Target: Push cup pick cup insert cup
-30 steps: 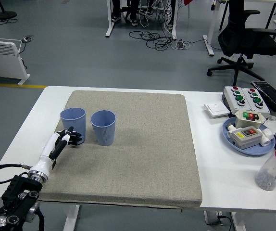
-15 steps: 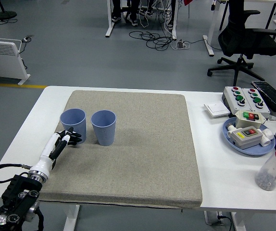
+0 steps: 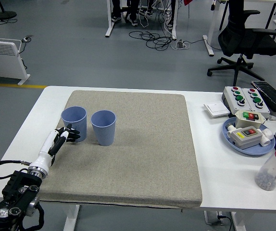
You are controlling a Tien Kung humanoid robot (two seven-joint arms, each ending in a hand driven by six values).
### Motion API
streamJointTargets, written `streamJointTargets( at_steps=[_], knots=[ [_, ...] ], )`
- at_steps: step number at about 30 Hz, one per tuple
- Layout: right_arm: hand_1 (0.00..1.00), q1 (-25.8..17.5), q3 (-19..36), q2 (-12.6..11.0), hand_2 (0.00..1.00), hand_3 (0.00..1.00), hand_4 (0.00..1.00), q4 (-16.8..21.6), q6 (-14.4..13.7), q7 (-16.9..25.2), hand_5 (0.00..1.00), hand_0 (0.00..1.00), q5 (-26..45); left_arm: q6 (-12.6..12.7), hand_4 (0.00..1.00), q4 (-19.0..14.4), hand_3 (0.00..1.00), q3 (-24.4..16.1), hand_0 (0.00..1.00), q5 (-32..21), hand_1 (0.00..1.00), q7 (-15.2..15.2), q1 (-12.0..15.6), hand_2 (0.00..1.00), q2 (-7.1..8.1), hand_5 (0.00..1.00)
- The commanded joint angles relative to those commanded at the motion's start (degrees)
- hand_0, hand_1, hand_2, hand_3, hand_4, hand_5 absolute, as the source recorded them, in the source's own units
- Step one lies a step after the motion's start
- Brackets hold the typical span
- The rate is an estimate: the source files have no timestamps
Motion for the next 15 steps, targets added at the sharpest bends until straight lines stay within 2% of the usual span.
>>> streamJointTargets(
  at_steps=[8, 15],
  knots=[
    [0.66, 0.02, -0.29, 0.07, 0.668, 0.584, 0.099, 0.0, 0.04, -0.01, 0.537, 0.725, -0.01, -0.19, 0.554, 2.56, 0.481, -0.93, 0.589, 0.8, 0.623, -0.38, -1.98, 0.529, -1.26, 0.998],
    [0.659, 0.01, -0.45, 0.13, 0.668, 0.584, 0.097, 0.0, 0.06, -0.01, 0.537, 0.725, 0.09, -0.3, 0.553, 3.29, 0.481, -1.71, 0.59, 1.59, 0.625, -0.27, -2.41, 0.529, -1.53, 0.998]
  ],
)
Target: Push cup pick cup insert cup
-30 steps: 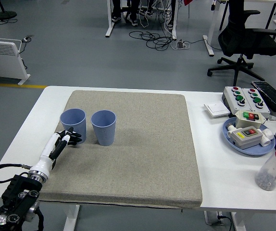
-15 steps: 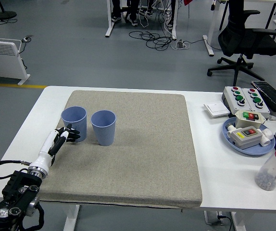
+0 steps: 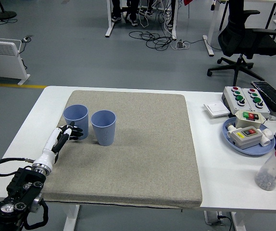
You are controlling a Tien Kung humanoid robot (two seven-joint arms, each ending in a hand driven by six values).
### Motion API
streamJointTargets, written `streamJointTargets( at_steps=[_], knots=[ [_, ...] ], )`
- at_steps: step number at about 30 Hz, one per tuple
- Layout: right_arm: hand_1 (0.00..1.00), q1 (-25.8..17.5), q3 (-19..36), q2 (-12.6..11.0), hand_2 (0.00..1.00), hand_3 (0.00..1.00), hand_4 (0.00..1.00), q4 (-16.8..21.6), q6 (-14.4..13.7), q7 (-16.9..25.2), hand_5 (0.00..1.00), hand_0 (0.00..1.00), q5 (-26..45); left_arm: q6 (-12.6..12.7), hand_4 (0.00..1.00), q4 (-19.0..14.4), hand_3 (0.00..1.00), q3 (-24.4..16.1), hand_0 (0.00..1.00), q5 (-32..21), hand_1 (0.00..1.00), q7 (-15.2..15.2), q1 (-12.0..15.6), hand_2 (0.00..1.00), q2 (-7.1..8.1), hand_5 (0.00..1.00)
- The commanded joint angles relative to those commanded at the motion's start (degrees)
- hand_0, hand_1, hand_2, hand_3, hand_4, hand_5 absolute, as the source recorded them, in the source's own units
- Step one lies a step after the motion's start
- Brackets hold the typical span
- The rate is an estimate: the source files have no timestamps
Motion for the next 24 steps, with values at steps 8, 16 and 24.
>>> streamJointTargets(
  at_steps=[8, 16, 24],
  knots=[
    [0.66, 0.07, 0.18, -0.1, 0.667, 0.584, 0.097, 0.0, -0.01, 0.06, 0.537, 0.725, 0.3, 3.9, 0.605, -7.82, 0.462, 2.44, 0.44, -2.36, 0.539, -1.11, 4.71, 0.471, 3.06, 0.998],
    [0.66, 0.18, 0.65, -0.3, 0.667, 0.584, 0.096, 0.0, 0.02, 0.08, 0.54, 0.725, 0.39, 9.37, 0.769, -24.31, 0.483, 3.84, 0.394, 1.73, 0.507, -0.89, 8.71, 0.458, 7.97, 0.983],
    [0.66, 0.06, 0.39, -0.47, 0.668, 0.584, 0.096, 0.0, 0.02, -0.12, 0.539, 0.725, 0.67, -0.45, 0.906, -38.6, 0.854, 6.65, 0.652, 19.17, 0.758, 13.18, 1.66, 0.775, 11.3, 0.819]
  ],
)
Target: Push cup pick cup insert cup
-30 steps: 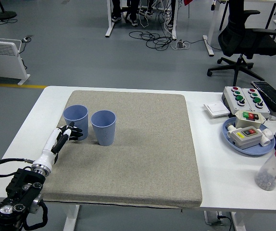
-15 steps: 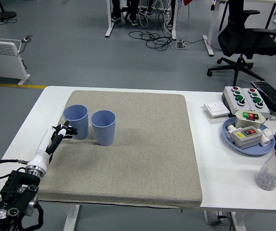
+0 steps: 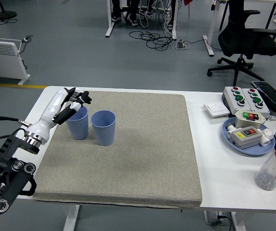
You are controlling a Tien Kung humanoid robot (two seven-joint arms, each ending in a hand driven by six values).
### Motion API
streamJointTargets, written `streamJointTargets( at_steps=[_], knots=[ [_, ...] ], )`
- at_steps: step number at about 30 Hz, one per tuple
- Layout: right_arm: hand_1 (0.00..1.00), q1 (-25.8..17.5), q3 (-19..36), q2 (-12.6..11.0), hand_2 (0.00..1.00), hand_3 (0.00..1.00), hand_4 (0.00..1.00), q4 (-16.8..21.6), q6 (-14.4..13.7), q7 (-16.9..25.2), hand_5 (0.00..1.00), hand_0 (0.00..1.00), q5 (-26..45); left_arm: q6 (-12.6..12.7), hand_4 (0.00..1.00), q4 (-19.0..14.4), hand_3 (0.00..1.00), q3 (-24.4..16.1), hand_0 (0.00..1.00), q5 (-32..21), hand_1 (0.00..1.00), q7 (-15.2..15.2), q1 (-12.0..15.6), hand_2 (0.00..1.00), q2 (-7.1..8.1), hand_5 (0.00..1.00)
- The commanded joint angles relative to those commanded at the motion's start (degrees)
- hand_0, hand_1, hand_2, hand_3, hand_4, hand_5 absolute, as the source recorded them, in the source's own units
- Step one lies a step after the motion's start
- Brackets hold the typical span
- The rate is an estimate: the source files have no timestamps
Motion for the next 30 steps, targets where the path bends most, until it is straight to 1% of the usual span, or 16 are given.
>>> streamJointTargets(
  at_steps=[1, 2, 5, 7, 8, 10, 12, 13, 14, 16, 19, 20, 22, 25, 26, 30],
  knots=[
    [0.66, -0.09, -0.17, -0.05, 0.668, 0.584, 0.096, 0.0, -0.02, -0.07, 0.539, 0.725, 0.32, -2.61, 0.906, -0.39, 0.854, 1.64, 0.652, 2.61, 0.758, 2.61, -2.21, 0.775, 0.64, 0.819],
    [0.66, -0.12, -0.22, -0.06, 0.669, 0.584, 0.094, 0.0, -0.02, -0.08, 0.542, 0.725, 0.41, -4.69, 0.966, -0.5, 0.998, 2.28, 0.924, 4.84, 0.96, 4.57, -3.31, 0.998, 0.81, 0.593],
    [0.66, -0.36, -0.78, -0.16, 0.669, 0.584, 0.094, 0.0, -0.05, -0.11, 0.542, 0.725, 0.89, -11.71, 0.966, 1.81, 0.998, 6.92, 0.924, 12.29, 0.96, 10.2, -8.7, 0.998, 1.45, 0.593],
    [0.66, -0.47, -1.0, -0.17, 0.669, 0.584, 0.094, 0.0, -0.07, -0.15, 0.542, 0.725, 1.05, -14.94, 0.966, 3.01, 0.998, 8.98, 0.924, 16.3, 0.96, 11.8, -11.1, 0.998, 1.41, 0.593],
    [0.66, -0.63, -1.31, -0.19, 0.669, 0.584, 0.094, 0.0, -0.09, -0.18, 0.543, 0.725, 1.38, -17.19, 0.977, 4.41, 0.998, 10.88, 0.951, 18.88, 0.974, 12.95, -13.07, 0.998, 1.25, 0.47],
    [0.66, -0.77, -1.61, -0.22, 0.669, 0.584, 0.094, 0.0, -0.12, -0.2, 0.543, 0.725, 1.74, -19.85, 0.977, 5.98, 0.998, 12.98, 0.951, 22.9, 0.974, 14.04, -15.22, 0.998, 1.04, 0.47],
    [0.66, -0.86, -2.06, -0.29, 0.669, 0.584, 0.094, 0.0, -0.16, -0.19, 0.543, 0.725, 2.27, -22.73, 0.977, 8.23, 0.998, 14.92, 0.951, 24.65, 0.974, 15.48, -17.23, 0.998, 0.71, 0.47],
    [0.66, -0.87, -2.16, -0.31, 0.669, 0.584, 0.094, 0.0, -0.17, -0.18, 0.543, 0.725, 2.39, -23.36, 0.977, 8.81, 0.998, 15.33, 0.951, 24.86, 0.974, 15.73, -17.64, 0.998, 0.65, 0.47],
    [0.66, -0.88, -2.3, -0.35, 0.668, 0.584, 0.093, 0.0, -0.2, -0.17, 0.54, 0.725, 2.61, -24.03, 0.9, 9.52, 0.998, 15.64, 0.939, 25.13, 0.969, 16.1, -18.12, 0.998, 0.5, 0.266],
    [0.66, -0.91, -2.49, -0.43, 0.668, 0.584, 0.093, 0.0, -0.23, -0.29, 0.54, 0.725, 2.83, -25.11, 0.9, 11.7, 0.998, 15.87, 0.939, 26.14, 0.969, 16.63, -19.17, 0.998, -0.3, 0.266],
    [0.66, -0.84, -3.0, -0.48, 0.668, 0.584, 0.093, 0.0, -0.19, -0.39, 0.54, 0.725, 2.76, -25.28, 0.9, 14.78, 0.998, 15.44, 0.939, 27.8, 0.969, 16.64, -20.4, 0.998, -1.77, 0.266],
    [0.66, -0.81, -3.16, -0.5, 0.667, 0.584, 0.093, 0.0, -0.19, -0.42, 0.542, 0.725, 2.82, -25.23, 0.804, 15.86, 0.985, 15.32, 0.814, 28.61, 0.9, 16.56, -20.76, 0.968, -2.17, 0.168],
    [0.66, -0.77, -3.47, -0.55, 0.667, 0.584, 0.093, 0.0, -0.15, -0.43, 0.542, 0.725, 2.91, -24.8, 0.804, 18.11, 0.985, 15.11, 0.814, 29.46, 0.9, 16.09, -21.55, 0.968, -2.95, 0.168],
    [0.66, -0.74, -3.57, -0.59, 0.667, 0.584, 0.093, 0.0, -0.12, -0.51, 0.542, 0.725, 2.76, -23.12, 0.804, 20.82, 0.985, 14.21, 0.814, 30.59, 0.9, 14.65, -22.25, 0.968, -3.9, 0.168],
    [0.66, -0.74, -3.56, -0.6, 0.668, 0.585, 0.093, 0.0, -0.11, -0.52, 0.541, 0.725, 2.67, -22.83, 0.753, 21.27, 0.943, 13.96, 0.763, 30.72, 0.851, 14.45, -22.37, 0.915, -4.08, 0.121],
    [0.66, -0.7, -3.58, -0.58, 0.668, 0.585, 0.093, 0.0, -0.08, -0.58, 0.541, 0.725, 2.4, -22.57, 0.753, 23.6, 0.943, 12.99, 0.763, 30.93, 0.851, 13.99, -23.01, 0.915, -4.89, 0.121]
  ],
)
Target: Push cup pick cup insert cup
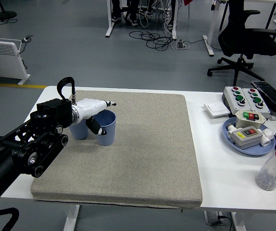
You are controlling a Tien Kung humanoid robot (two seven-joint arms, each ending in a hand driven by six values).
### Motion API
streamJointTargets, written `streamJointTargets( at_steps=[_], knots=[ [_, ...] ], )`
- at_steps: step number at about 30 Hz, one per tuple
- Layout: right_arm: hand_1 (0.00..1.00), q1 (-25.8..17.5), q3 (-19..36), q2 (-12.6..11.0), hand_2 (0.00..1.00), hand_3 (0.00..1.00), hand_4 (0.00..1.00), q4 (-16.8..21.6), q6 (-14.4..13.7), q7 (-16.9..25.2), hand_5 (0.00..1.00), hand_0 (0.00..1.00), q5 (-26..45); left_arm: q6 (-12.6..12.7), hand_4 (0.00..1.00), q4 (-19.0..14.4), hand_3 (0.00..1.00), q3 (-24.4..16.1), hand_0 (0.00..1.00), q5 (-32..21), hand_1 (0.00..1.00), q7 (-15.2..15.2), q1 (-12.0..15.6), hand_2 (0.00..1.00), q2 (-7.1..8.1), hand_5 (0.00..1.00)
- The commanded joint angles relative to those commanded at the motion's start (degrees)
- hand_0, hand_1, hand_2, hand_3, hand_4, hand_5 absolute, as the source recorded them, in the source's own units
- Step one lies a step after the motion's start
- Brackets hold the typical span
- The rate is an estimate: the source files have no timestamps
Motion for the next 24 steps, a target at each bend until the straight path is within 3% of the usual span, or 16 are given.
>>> streamJointTargets(
  at_steps=[1, 2, 7, 8, 13, 14, 19, 20, 24],
  knots=[
    [0.66, -0.01, -0.09, 0.0, 0.668, 0.585, 0.093, 0.0, 0.0, 0.01, 0.541, 0.725, 0.09, -0.14, 0.753, 0.39, 0.943, -0.09, 0.763, -0.05, 0.851, -0.08, -0.09, 0.915, -0.08, 0.121],
    [0.66, -0.03, -0.14, -0.01, 0.669, 0.584, 0.093, 0.0, -0.01, 0.03, 0.541, 0.725, 0.2, -0.17, 0.696, 0.71, 0.859, -0.06, 0.649, 0.04, 0.765, -0.22, -0.16, 0.807, -0.1, 0.081],
    [0.66, -0.07, -0.15, -0.02, 0.669, 0.584, 0.093, 0.0, 0.0, 0.05, 0.541, 0.725, 0.19, 0.4, 0.696, 1.46, 0.859, -0.13, 0.649, -0.08, 0.765, -1.18, -0.24, 0.807, -0.26, 0.081],
    [0.661, -0.06, -0.15, -0.02, 0.668, 0.584, 0.093, 0.0, 0.0, 0.07, 0.54, 0.725, 0.2, 0.72, 0.658, 1.36, 0.76, -0.01, 0.6, -0.35, 0.682, -1.42, -0.17, 0.703, -0.25, 0.066],
    [0.661, -0.04, -0.03, -0.03, 0.668, 0.584, 0.093, 0.0, -0.01, 0.12, 0.54, 0.725, 0.17, 1.42, 0.658, 0.87, 0.76, 0.37, 0.6, -1.41, 0.682, -2.1, 0.12, 0.703, -0.07, 0.066],
    [0.661, -0.03, -0.02, -0.03, 0.668, 0.584, 0.094, 0.0, -0.01, 0.13, 0.54, 0.725, 0.17, 1.58, 0.552, 0.72, 0.591, 0.43, 0.548, -1.68, 0.583, -2.24, 0.18, 0.555, 0.01, 0.042],
    [0.661, 0.0, 0.04, -0.04, 0.668, 0.584, 0.094, 0.0, -0.01, 0.18, 0.54, 0.725, 0.24, 1.97, 0.552, -0.9, 0.591, 0.5, 0.548, -2.72, 0.583, -2.59, 0.49, 0.555, 0.68, 0.042],
    [0.66, 0.01, 0.04, -0.04, 0.667, 0.584, 0.095, 0.0, -0.01, 0.19, 0.54, 0.725, 0.27, 1.91, 0.505, -1.2, 0.561, 0.5, 0.511, -2.82, 0.544, -2.56, 0.53, 0.518, 0.8, 0.03],
    [0.66, 0.03, 0.21, 0.01, 0.667, 0.584, 0.095, 0.0, -0.05, 0.21, 0.54, 0.725, 0.29, 0.51, 0.505, -4.45, 0.561, 0.25, 0.511, -3.87, 0.544, -1.56, 0.71, 0.518, 2.18, 0.03]
  ],
)
